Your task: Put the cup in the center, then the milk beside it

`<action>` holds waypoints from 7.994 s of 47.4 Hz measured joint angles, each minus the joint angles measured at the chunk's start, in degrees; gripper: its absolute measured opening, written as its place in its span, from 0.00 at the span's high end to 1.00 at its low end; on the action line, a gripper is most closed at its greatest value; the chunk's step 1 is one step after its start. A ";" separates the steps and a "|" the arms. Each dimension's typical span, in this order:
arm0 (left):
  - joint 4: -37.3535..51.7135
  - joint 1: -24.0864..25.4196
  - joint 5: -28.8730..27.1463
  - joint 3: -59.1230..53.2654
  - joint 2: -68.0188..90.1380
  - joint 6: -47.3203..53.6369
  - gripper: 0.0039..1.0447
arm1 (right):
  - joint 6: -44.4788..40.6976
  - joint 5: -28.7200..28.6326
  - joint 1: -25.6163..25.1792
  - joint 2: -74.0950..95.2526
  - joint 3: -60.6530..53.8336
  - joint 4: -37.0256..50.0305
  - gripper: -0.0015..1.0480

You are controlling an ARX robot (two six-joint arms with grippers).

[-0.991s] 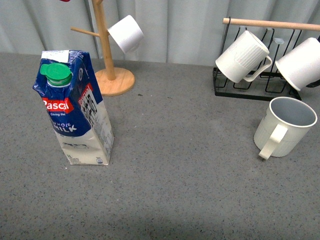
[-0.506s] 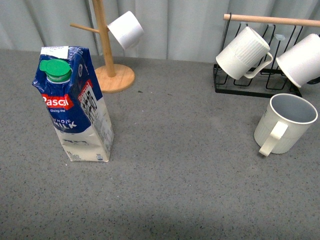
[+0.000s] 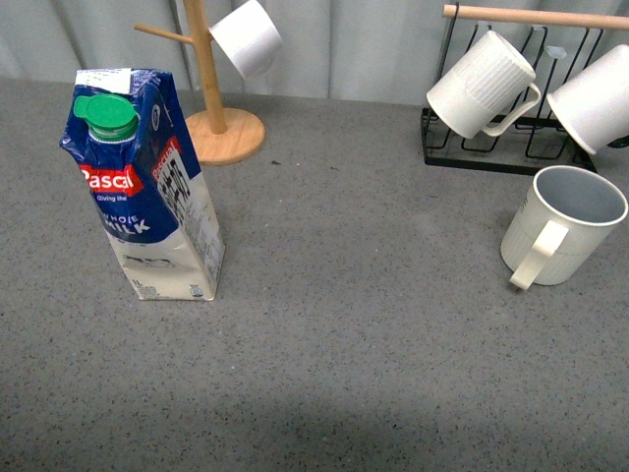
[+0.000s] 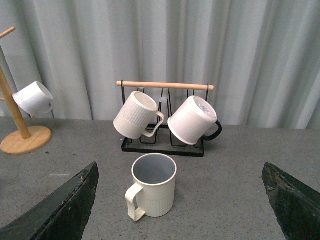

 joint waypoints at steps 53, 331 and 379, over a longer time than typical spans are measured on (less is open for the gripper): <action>0.00 0.00 -0.04 0.00 -0.02 0.04 0.06 | -0.98 0.83 -4.24 94.03 38.56 15.63 0.09; -0.09 0.00 0.00 0.00 -0.04 0.07 0.06 | -0.02 0.02 -0.02 0.09 0.00 0.07 0.99; -5.31 0.59 -0.02 1.90 5.88 -2.82 0.06 | 0.00 0.02 -0.02 0.04 0.00 0.02 0.09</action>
